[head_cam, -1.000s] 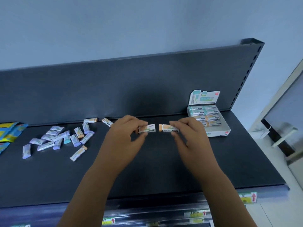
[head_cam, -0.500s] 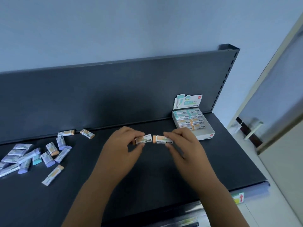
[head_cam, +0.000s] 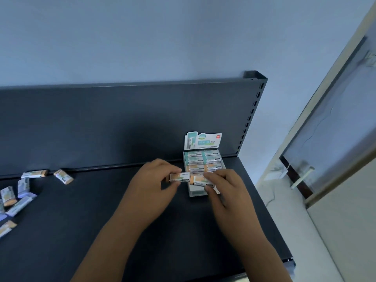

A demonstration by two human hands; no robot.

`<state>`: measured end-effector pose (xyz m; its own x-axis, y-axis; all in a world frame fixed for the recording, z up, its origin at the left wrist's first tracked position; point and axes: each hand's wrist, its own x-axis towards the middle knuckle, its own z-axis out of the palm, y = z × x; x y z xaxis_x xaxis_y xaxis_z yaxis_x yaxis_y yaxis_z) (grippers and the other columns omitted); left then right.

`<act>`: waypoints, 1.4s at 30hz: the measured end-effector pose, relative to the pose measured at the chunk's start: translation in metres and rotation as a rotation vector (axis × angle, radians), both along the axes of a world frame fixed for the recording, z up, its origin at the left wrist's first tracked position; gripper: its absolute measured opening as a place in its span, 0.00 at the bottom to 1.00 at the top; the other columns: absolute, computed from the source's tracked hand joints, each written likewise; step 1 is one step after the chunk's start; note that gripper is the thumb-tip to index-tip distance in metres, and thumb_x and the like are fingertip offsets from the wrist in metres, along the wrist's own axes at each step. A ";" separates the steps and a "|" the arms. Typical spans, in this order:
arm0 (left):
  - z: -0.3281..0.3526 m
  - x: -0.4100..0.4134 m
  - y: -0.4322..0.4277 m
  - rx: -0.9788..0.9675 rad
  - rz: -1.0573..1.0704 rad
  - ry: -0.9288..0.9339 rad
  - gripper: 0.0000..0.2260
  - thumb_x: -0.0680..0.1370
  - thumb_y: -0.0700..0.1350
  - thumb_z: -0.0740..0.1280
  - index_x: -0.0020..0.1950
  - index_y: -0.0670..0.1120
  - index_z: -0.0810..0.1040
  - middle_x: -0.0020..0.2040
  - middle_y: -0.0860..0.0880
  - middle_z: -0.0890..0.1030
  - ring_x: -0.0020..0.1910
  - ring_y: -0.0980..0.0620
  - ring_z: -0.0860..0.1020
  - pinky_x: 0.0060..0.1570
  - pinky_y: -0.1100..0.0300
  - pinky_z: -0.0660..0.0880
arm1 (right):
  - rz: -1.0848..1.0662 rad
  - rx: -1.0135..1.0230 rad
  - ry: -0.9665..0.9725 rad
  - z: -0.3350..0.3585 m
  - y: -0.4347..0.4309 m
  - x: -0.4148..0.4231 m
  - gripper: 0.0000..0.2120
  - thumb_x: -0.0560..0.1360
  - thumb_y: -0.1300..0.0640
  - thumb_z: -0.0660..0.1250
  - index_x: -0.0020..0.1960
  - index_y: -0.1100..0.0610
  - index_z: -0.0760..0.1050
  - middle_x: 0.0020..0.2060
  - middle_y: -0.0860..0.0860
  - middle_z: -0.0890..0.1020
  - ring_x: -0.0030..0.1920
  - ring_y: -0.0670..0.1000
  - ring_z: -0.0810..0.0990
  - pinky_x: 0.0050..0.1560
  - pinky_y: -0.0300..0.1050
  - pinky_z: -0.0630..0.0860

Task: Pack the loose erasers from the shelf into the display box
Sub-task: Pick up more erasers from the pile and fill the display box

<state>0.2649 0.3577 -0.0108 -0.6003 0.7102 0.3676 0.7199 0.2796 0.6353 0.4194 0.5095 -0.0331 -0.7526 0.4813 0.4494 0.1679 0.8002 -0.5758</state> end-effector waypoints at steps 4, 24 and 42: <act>-0.002 0.011 0.035 -0.024 0.006 -0.015 0.13 0.76 0.45 0.73 0.60 0.54 0.82 0.51 0.63 0.77 0.53 0.61 0.76 0.55 0.58 0.76 | 0.016 -0.012 -0.025 0.000 0.038 0.009 0.15 0.80 0.57 0.67 0.66 0.50 0.77 0.57 0.41 0.74 0.58 0.42 0.74 0.59 0.38 0.75; -0.016 0.001 0.100 -0.209 0.157 0.082 0.09 0.72 0.40 0.75 0.51 0.48 0.84 0.45 0.56 0.78 0.43 0.55 0.75 0.45 0.57 0.75 | 0.122 -0.110 -0.126 -0.013 0.125 -0.020 0.14 0.80 0.55 0.66 0.64 0.44 0.79 0.54 0.39 0.74 0.53 0.40 0.75 0.52 0.33 0.75; -0.032 -0.005 0.094 -0.291 0.058 0.192 0.08 0.70 0.41 0.77 0.47 0.50 0.84 0.45 0.58 0.78 0.45 0.54 0.72 0.43 0.60 0.74 | 0.155 -0.069 -0.183 -0.016 0.131 -0.030 0.14 0.79 0.55 0.67 0.65 0.48 0.79 0.56 0.40 0.76 0.54 0.42 0.76 0.56 0.40 0.77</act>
<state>0.2599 0.4521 -0.0425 -0.5821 0.7689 0.2645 0.7961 0.4729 0.3776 0.3896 0.6409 -0.0491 -0.8857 0.3784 0.2691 0.1524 0.7844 -0.6012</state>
